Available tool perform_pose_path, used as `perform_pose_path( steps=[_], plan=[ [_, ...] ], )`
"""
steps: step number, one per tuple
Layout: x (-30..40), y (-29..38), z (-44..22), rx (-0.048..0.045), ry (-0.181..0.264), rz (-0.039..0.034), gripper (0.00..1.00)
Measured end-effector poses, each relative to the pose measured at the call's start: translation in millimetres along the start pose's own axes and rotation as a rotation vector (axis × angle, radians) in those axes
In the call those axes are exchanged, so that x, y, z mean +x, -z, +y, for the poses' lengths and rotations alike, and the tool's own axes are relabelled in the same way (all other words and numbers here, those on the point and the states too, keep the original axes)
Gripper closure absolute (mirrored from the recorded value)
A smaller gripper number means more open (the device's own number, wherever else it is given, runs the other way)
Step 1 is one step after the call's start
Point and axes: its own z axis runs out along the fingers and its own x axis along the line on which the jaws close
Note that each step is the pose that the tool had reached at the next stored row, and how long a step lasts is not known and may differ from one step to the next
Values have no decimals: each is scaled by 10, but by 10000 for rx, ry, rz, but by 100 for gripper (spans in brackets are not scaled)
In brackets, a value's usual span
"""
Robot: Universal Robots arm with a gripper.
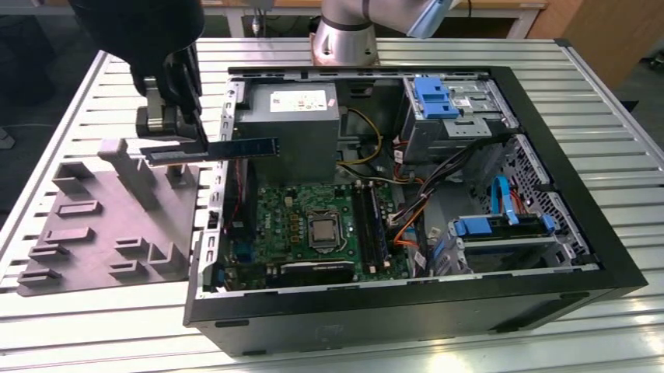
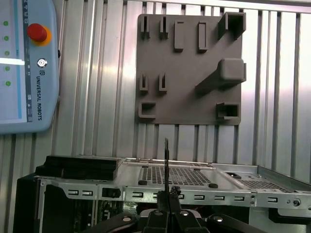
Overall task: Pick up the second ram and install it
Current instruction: 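Pick up the second ram and move it above second insertion slot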
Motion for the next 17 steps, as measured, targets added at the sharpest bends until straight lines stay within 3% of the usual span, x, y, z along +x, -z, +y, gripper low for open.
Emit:
perform_pose_path(
  steps=[17],
  plan=[
    [10, 6, -248, 0, 0, 1, 89]
  ],
)
